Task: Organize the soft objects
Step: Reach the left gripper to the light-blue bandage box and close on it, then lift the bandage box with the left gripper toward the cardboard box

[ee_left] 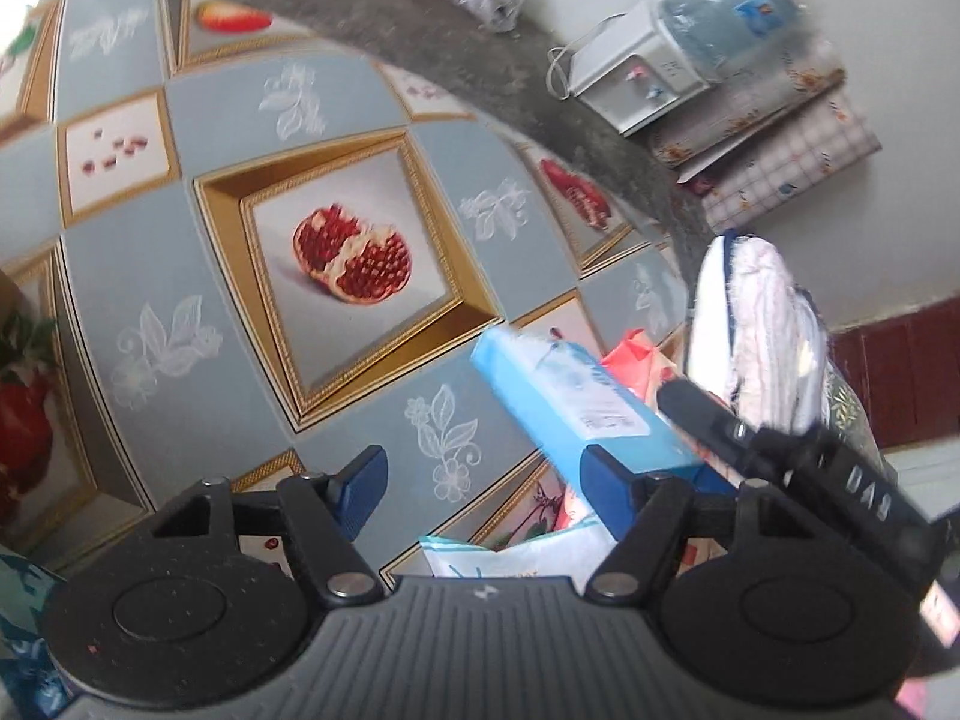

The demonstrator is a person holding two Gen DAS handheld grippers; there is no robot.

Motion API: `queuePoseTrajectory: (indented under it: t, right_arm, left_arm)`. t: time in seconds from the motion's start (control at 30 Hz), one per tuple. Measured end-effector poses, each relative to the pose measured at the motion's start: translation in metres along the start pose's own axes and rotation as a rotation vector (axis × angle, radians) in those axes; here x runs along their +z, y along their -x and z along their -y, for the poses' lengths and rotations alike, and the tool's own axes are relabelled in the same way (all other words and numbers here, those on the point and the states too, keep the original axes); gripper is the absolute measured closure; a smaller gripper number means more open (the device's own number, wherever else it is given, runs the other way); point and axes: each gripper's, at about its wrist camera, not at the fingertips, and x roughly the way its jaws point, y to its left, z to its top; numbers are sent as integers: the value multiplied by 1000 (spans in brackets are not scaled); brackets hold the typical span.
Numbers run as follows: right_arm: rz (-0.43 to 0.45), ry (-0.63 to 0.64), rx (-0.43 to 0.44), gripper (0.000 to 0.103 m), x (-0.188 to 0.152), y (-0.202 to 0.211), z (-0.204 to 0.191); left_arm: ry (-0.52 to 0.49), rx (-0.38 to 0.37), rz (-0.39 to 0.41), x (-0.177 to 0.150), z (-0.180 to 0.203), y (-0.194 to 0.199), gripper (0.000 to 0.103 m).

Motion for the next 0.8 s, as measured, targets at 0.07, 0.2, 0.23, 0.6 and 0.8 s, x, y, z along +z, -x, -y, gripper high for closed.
queuePoseTrajectory:
  t: [0.07,0.2,0.23,0.6,0.8]
  right_arm:
    - [-11,-9,16,60,-5,1,7]
    - [-25,-21,62,68,-11,2,13]
    - [-25,-8,65,70,-13,4,14]
    - [-80,-8,100,77,-26,-3,20]
    - [-105,-29,150,76,-33,-5,28]
  left_arm:
    - [17,-3,2,1,-3,-4,31]
    - [74,-31,-2,7,-14,-5,31]
    - [84,-38,-3,8,-16,-5,31]
    - [91,-95,-35,9,-18,-10,30]
    - [40,-135,-95,6,-10,-26,30]
